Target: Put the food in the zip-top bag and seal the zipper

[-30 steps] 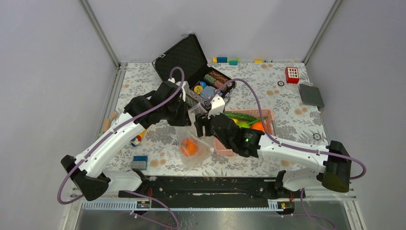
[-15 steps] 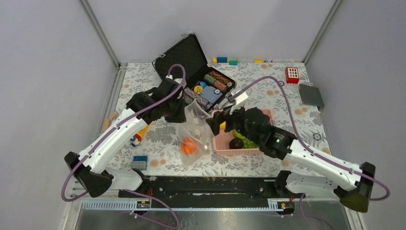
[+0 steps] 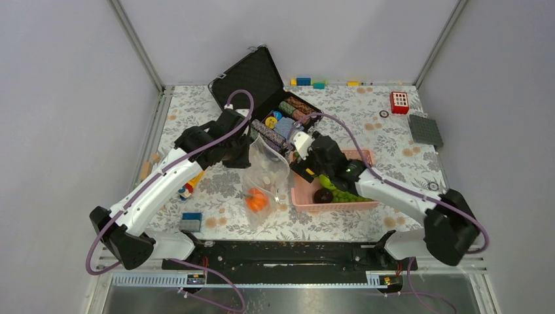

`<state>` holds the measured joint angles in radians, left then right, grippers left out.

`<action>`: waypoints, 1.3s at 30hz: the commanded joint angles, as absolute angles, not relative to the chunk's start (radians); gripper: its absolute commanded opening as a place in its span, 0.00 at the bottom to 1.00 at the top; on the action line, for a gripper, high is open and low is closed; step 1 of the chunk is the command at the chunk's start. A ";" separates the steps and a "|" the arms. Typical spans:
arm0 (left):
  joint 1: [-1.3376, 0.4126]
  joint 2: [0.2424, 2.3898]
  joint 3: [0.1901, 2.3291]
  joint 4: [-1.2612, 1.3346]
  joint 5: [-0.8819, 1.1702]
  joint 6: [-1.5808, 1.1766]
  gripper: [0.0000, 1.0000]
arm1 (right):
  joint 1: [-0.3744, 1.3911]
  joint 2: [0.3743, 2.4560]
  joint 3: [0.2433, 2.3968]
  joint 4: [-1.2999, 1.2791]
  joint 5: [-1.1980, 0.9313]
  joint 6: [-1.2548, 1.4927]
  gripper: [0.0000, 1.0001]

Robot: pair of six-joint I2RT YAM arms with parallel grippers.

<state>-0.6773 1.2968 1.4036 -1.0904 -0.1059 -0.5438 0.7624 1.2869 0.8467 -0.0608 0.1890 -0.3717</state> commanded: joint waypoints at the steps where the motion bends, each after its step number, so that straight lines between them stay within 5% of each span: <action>1: -0.669 1.291 1.405 -1.069 -0.119 -0.519 0.00 | 0.761 1.412 0.899 0.090 0.144 -0.557 1.00; 12: -0.661 1.300 1.388 -1.056 -0.095 -0.512 0.00 | 0.761 1.629 1.002 0.161 0.276 -0.623 0.92; 39: -0.649 1.308 1.374 -1.049 -0.057 -0.510 0.00 | 0.767 1.556 1.013 0.006 0.366 -0.510 0.10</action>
<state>-0.6525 1.3132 1.3792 -1.0752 -0.0750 -0.5205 0.7620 1.6249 0.9749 0.0639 0.3286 -0.5659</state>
